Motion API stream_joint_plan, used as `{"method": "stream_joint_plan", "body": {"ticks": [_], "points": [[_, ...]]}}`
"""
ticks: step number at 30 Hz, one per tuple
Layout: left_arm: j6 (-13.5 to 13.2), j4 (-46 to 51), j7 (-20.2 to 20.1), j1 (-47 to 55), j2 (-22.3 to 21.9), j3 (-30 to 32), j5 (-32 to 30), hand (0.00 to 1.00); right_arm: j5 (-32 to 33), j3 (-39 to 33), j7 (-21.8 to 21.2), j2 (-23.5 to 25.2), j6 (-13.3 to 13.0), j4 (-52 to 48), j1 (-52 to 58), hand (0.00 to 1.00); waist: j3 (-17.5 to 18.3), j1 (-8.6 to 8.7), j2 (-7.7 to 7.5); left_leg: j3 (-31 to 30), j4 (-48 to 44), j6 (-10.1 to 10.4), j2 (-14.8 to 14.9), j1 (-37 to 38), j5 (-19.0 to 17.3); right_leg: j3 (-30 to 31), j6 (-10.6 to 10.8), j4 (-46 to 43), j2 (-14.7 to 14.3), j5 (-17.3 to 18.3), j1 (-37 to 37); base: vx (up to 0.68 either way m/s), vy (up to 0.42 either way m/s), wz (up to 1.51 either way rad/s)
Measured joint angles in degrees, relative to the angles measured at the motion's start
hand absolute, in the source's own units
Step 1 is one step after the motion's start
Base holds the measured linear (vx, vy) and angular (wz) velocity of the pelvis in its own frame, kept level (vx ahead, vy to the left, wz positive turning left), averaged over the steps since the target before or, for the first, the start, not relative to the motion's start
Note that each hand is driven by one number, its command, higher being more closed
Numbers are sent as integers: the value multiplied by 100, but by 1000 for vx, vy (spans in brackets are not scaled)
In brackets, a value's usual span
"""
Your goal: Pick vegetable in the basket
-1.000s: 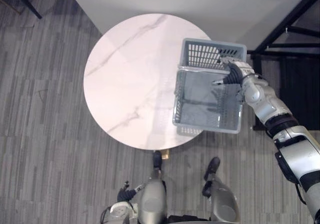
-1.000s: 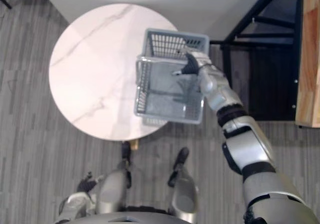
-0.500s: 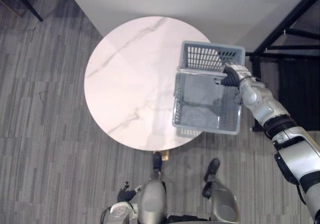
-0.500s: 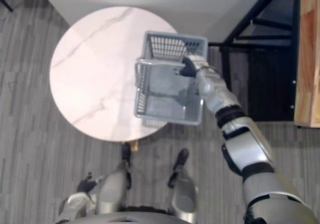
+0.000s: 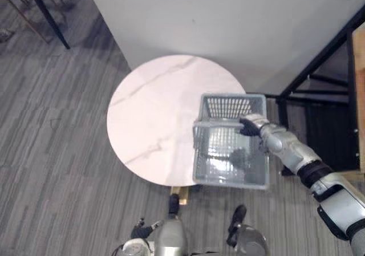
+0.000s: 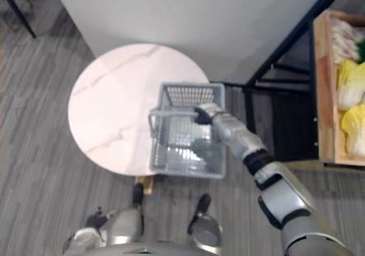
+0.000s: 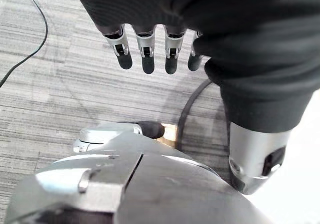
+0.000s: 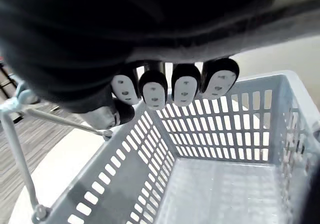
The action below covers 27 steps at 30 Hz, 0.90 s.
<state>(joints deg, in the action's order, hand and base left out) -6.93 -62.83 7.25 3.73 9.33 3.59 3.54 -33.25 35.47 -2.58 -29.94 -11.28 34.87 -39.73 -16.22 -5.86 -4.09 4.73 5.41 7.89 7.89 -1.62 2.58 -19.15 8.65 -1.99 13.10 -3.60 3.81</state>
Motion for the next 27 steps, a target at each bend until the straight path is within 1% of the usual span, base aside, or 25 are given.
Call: {"method": "stream_joint_plan", "body": {"ticks": [1, 2, 3, 5, 6, 8, 9, 10, 11, 13, 16, 17, 21, 22, 24, 26, 27], "points": [[-1, 0, -16, 22, 3, 35, -10, 0, 6, 63, -22, -37, -31, -110, 19, 100, 31, 30, -30, 7, 0, 0, -4, 18, 0, 32, 4, 5, 1, 6, -15, -42, 1, -10], [7, -17, -44, 66, 18, 91, -32, 0, 33, 133, -66, -115, -115, -283, 72, 100, 139, 74, -82, 38, 1, -3, -7, 17, 3, 90, 5, 22, 0, 7, 1, -64, 3, -13], [13, -63, -76, 90, 28, 128, -61, 0, 179, 137, -146, -188, -182, -413, 135, 100, 214, 95, -118, 84, 2, -3, -8, 45, 4, 146, 5, 35, -3, 6, 0, -64, 3, -16], [22, -101, -87, 106, 37, 130, -202, 0, 248, 143, -185, -340, -204, -610, 237, 100, 323, 110, -129, 121, 3, -1, -8, 67, 2, 225, 9, 55, -10, 3, 2, -55, 1, -15], [47, -109, -92, 135, 37, 130, -273, 0, 409, 143, -204, -496, -211, -820, 347, 100, 451, 118, -131, 156, 4, 8, -9, 67, -4, 269, 32, 115, -22, -11, 1, -53, 2, -12], [77, -107, -94, 202, 35, 139, -278, 0, 527, 144, -295, -614, -246, -1035, 412, 100, 580, 148, -133, 226, 4, 41, 1, 81, -28, 365, 65, 178, -52, -36, 7, -24, 2, -16], [83, -107, -95, 233, 35, 140, -279, 0, 546, 148, -325, -639, -280, -1095, 420, 100, 620, 172, -136, 247, 4, 43, 3, 81, -30, 398, 74, 208, -63, -47, 8, -9, -3, -14], [87, -109, -97, 284, 36, 142, -293, 0, 657, 158, -409, -712, -329, -1232, 436, 100, 670, 234, -133, 252, 4, 44, 6, 81, -31, 419, 74, 222, -72, -57, 8, 1, -4, -8], [87, -109, -101, 308, 37, 171, -390, 0, 698, 163, -433, -829, -360, -1400, 486, 100, 706, 268, -135, 265, 4, 43, 13, 85, -30, 443, 76, 232, -85, -61, 8, 6, -5, -5], [88, -110, -106, 337, 37, 212, -463, 0, 742, 163, -470, -1005, -420, -1565, 602, 100, 787, 266, -149, 310, 4, 34, 33, 94, -26, 501, 66, 285, -119, -85, 9, 26, -7, -11], [89, -112, -122, 385, 37, 280, -486, 0, 860, 163, -586, -1120, -446, -1692, 725, 100, 838, 263, -158, 437, 3, 40, 75, 189, -53, 621, 45, 302, -169, -105, 1, 42, -10, -22], [89, -112, -132, 400, 34, 310, -491, 0, 928, 163, -641, -1237, -460, -1796, 821, 100, 854, 275, -154, 463, 2, 41, 87, 205, -60, 646, 44, 307, -187, -105, 3, 44, -13, -16], [88, -109, -133, 513, -8, 379, -487, 0, 969, 158, -653, -1377, -535, -1850, 1055, 100, 872, 340, -142, 596, 0, 58, 122, 347, -103, 767, 33, 272, -229, -114, -37, 26, -7, -18], [88, -109, -135, 522, -8, 414, -488, 0, 969, 157, -652, -1390, -535, -1850, 1117, 100, 878, 338, -140, 655, -16, 70, 135, 402, -136, 834, 34, 249, -244, -112, -47, 11, -1, -26], [88, -108, -137, 524, -23, 494, -483, 0, 969, 151, -652, -1395, -536, -1868, 1256, 100, 879, 322, -142, 751, -500, 81, 216, 354, -450, 1021, 14, 84, -272, -62, -51, -5, -6, -33], [92, -107, -138, 524, -18, 521, -483, 0, 968, 58, -649, -1413, -539, -1957, 1463, 100, 876, 366, -135, 772, -997, 109, 319, 379, -750, 1095, 1, -238, -296, 140, -113, -18, -17, -20], [97, -107, -140, 527, -11, 521, -482, 0, 968, -128, -649, -1464, -542, -2132, 1707, 100, 885, 395, -142, 799, -1171, 124, 354, 420, -860, 1162, -3, -460, -301, 244, -102, -17, -6, -13]]}}
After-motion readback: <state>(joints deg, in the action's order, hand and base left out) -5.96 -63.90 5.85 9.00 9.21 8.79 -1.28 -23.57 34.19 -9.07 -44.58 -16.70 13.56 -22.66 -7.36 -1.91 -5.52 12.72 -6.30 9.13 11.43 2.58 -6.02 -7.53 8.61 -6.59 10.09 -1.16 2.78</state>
